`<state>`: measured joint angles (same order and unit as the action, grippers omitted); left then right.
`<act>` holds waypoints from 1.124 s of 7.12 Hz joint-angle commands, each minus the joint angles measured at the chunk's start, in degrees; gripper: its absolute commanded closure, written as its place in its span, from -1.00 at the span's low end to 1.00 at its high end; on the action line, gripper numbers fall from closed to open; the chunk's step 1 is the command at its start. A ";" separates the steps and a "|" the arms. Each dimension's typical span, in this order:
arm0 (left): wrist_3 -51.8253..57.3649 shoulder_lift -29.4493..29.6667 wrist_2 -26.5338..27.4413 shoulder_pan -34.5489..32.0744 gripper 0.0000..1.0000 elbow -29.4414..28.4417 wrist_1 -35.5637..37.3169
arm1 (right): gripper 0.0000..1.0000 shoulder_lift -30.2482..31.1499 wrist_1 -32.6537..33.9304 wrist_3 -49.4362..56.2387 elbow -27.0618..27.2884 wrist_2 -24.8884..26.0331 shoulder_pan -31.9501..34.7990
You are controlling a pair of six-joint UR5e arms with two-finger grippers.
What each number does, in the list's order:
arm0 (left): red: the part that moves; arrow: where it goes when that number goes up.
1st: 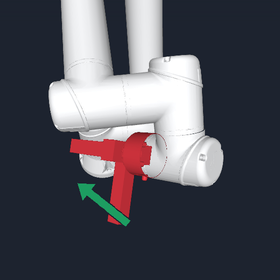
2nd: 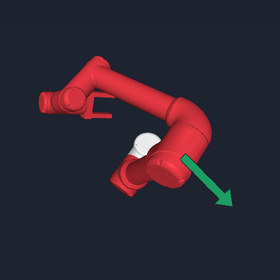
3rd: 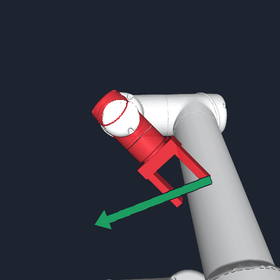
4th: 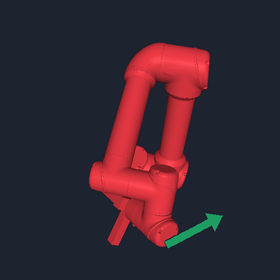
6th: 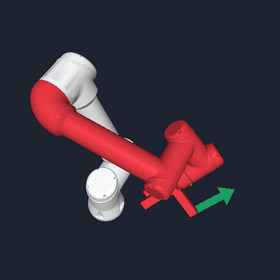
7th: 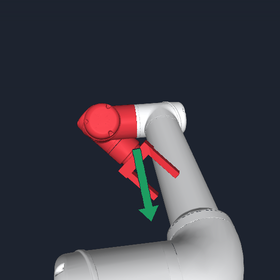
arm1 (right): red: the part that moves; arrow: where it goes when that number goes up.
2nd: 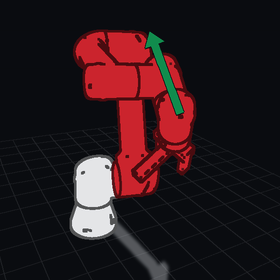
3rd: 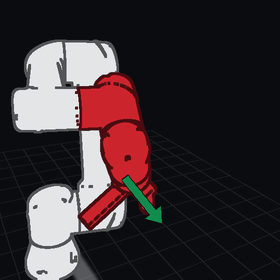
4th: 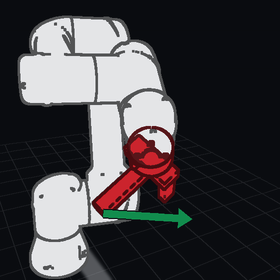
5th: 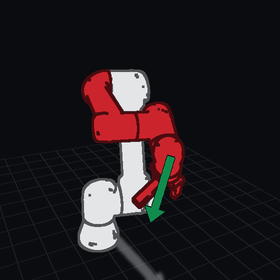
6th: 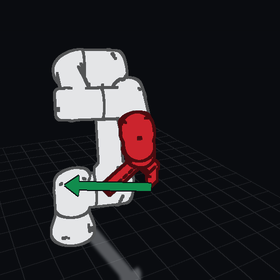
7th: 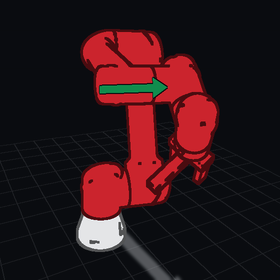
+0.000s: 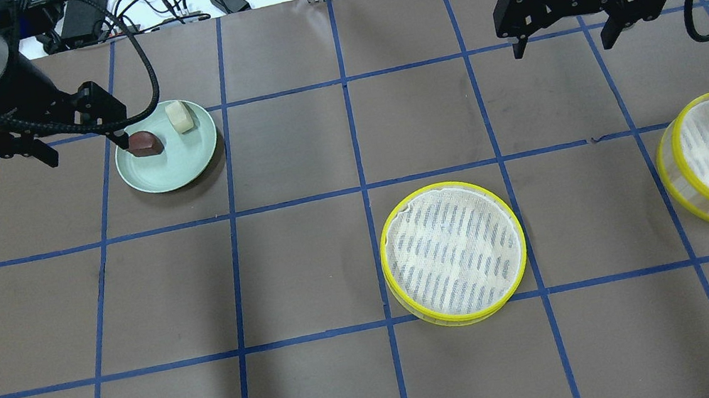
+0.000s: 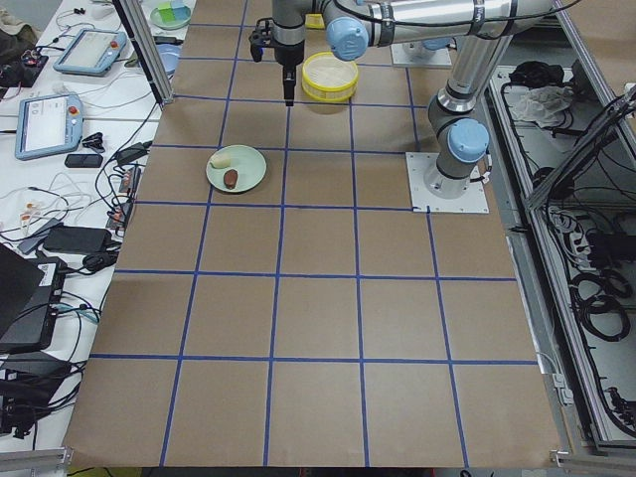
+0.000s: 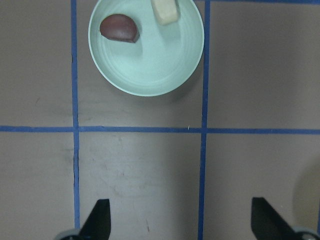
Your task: Stack buns with steamer
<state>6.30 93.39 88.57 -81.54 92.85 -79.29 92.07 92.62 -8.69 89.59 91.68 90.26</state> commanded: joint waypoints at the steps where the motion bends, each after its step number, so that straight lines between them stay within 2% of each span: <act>1: -3.29 7.64 -0.06 0.15 -1.00 -0.04 9.47 | -1.00 -0.22 -0.16 0.60 0.06 0.34 0.00; 4: -7.27 19.51 -1.72 0.15 -0.99 -0.04 25.37 | -1.00 -0.40 -0.07 0.61 0.15 0.17 0.00; 5: -7.71 22.50 -4.25 0.15 -0.90 -0.21 28.19 | -1.00 -0.40 0.10 0.61 0.15 0.25 0.00; 6: -7.88 25.23 -4.37 0.15 -0.76 -0.65 31.27 | -1.00 -0.40 0.11 0.61 0.15 0.17 0.00; 8: -9.38 29.11 -4.63 0.15 -0.64 -0.92 34.00 | -1.00 -0.83 0.11 0.69 0.15 0.16 -0.09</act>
<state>-2.45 120.11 84.17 -81.38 92.10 -47.43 91.48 92.75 -8.06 89.74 91.86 90.25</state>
